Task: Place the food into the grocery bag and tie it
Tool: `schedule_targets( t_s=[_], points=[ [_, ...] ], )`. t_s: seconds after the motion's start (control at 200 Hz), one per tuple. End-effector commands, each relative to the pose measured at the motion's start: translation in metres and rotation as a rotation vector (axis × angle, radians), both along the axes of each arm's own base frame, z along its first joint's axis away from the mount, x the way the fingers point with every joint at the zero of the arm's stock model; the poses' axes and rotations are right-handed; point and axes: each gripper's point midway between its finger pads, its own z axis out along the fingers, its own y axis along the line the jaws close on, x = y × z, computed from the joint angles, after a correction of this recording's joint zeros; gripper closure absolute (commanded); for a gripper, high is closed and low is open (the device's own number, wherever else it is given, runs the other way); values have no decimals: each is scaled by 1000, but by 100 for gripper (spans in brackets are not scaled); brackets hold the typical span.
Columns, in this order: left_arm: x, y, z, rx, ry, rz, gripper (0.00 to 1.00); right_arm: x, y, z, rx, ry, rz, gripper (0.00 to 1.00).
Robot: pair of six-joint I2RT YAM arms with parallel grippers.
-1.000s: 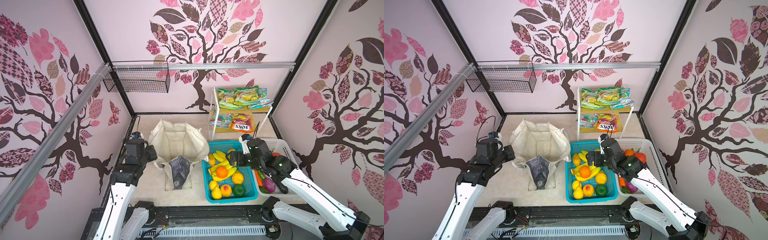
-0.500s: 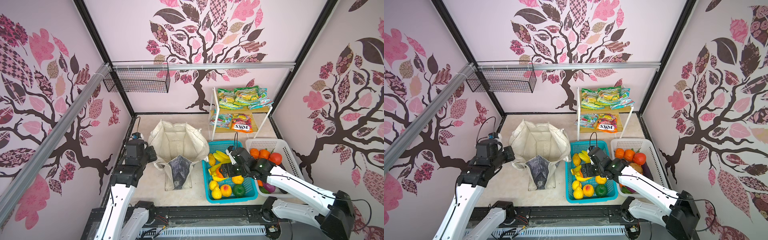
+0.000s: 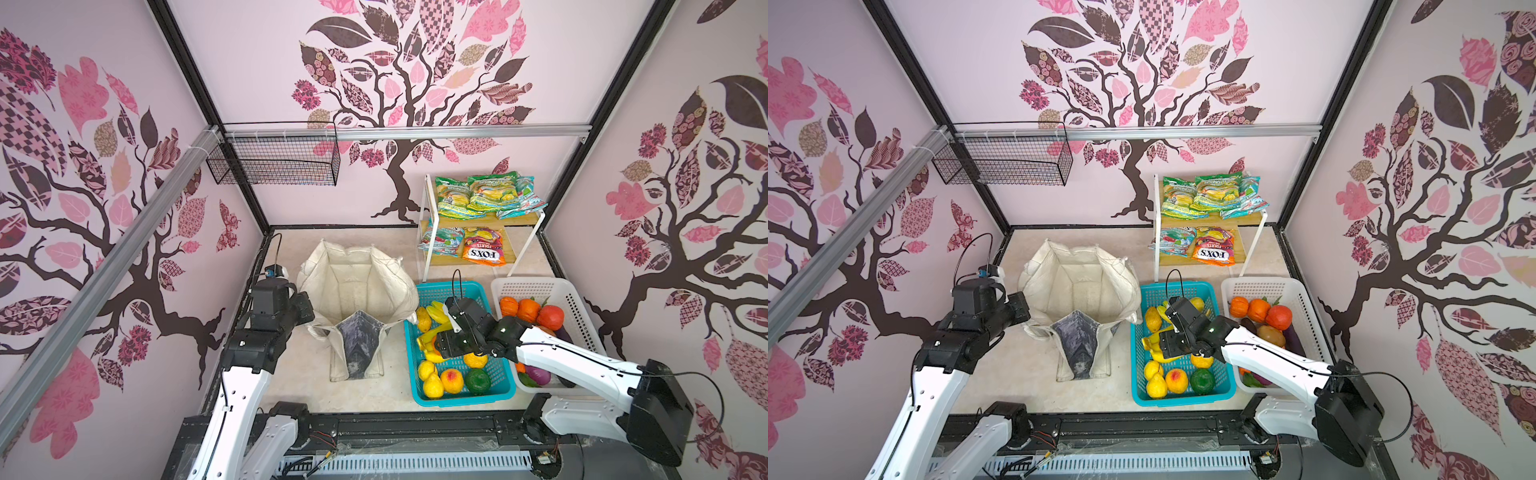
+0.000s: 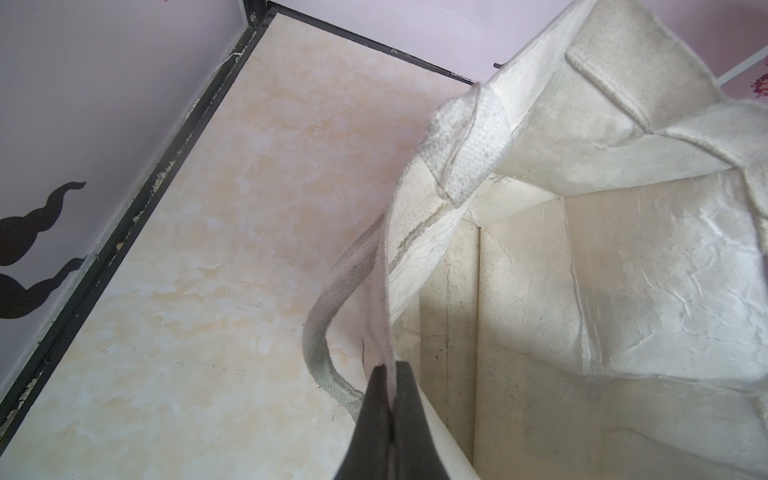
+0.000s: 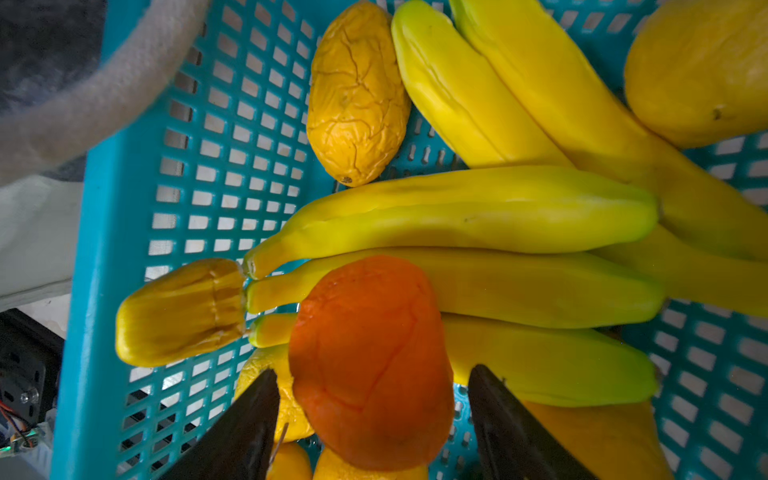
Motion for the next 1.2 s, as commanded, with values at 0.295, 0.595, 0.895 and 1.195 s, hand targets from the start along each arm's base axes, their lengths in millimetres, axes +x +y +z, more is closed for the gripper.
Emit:
schedule_targets(
  t_s=[0.295, 0.595, 0.895, 1.195],
  points=[
    [-1, -3, -12, 1, 33, -27, 100, -8, 8, -19, -22, 12, 66, 38],
    [-2, -3, -12, 2, 31, -23, 100, -5, 9, -9, -3, -19, 66, 60],
    [-3, -3, -11, -1, 26, -25, 100, 1, 2, 40, 48, -137, 42, 67],
    [-3, -4, -11, -5, 27, -28, 100, 22, 3, 127, 74, -331, 48, 67]
  ],
)
